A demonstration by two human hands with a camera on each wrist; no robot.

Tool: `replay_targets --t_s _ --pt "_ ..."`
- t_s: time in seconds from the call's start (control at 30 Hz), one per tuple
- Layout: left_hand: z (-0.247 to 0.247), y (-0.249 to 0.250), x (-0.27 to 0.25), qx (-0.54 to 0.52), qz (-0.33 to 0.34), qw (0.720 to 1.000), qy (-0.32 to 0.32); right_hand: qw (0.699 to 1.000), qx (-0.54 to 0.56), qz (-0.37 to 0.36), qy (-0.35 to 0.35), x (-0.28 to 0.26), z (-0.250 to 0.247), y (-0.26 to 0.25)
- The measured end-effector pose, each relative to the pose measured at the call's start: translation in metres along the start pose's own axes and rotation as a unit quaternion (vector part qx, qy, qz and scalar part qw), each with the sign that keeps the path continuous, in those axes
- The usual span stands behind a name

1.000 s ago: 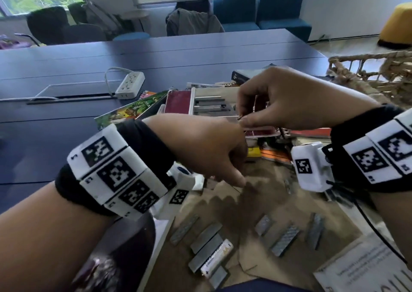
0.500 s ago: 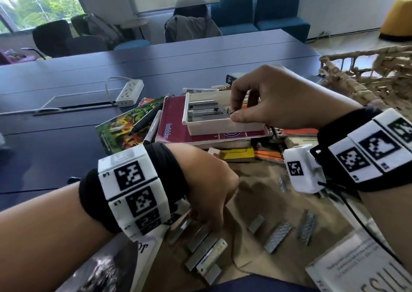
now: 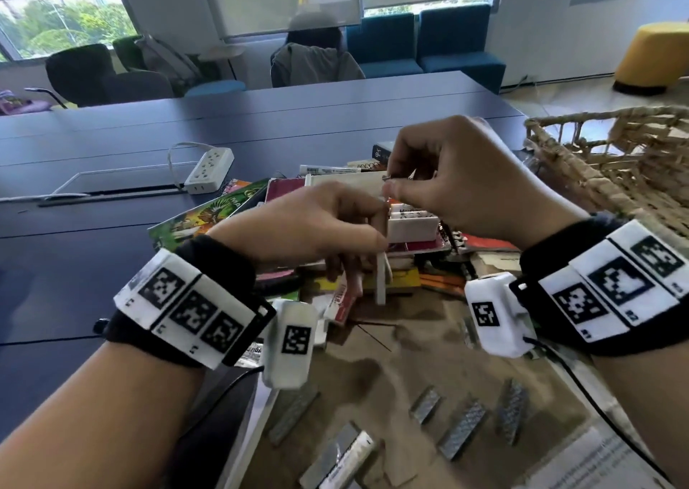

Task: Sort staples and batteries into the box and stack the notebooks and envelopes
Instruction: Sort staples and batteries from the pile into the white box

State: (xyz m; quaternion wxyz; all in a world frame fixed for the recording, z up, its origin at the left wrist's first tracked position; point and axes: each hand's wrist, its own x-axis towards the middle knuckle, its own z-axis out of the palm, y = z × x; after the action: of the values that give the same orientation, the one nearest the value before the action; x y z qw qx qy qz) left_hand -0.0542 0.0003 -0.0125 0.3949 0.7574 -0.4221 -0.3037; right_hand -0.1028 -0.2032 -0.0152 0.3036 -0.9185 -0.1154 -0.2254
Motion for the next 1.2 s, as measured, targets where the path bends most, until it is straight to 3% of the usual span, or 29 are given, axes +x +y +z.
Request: replay_targets --t_s 0.17,0.33,0.67,1.2 --pt "-0.011 -0.026 0.008 -0.09 0.07 0.968 0.225 0.999 0.026 0.011 0.023 0.0 0.004 0.002" --pt "-0.013 -0.042 0.018 -0.14 0.082 0.922 0.351 0.997 0.058 0.04 0.017 -0.002 0.01 0.007" --pt "-0.005 -0.047 0.026 -0.135 0.064 0.908 0.392 0.992 0.093 0.08 -0.009 -0.005 0.023 0.018" --pt "-0.005 -0.049 0.029 -0.071 0.033 0.915 0.396 0.993 0.088 0.075 -0.003 -0.007 0.022 0.013"
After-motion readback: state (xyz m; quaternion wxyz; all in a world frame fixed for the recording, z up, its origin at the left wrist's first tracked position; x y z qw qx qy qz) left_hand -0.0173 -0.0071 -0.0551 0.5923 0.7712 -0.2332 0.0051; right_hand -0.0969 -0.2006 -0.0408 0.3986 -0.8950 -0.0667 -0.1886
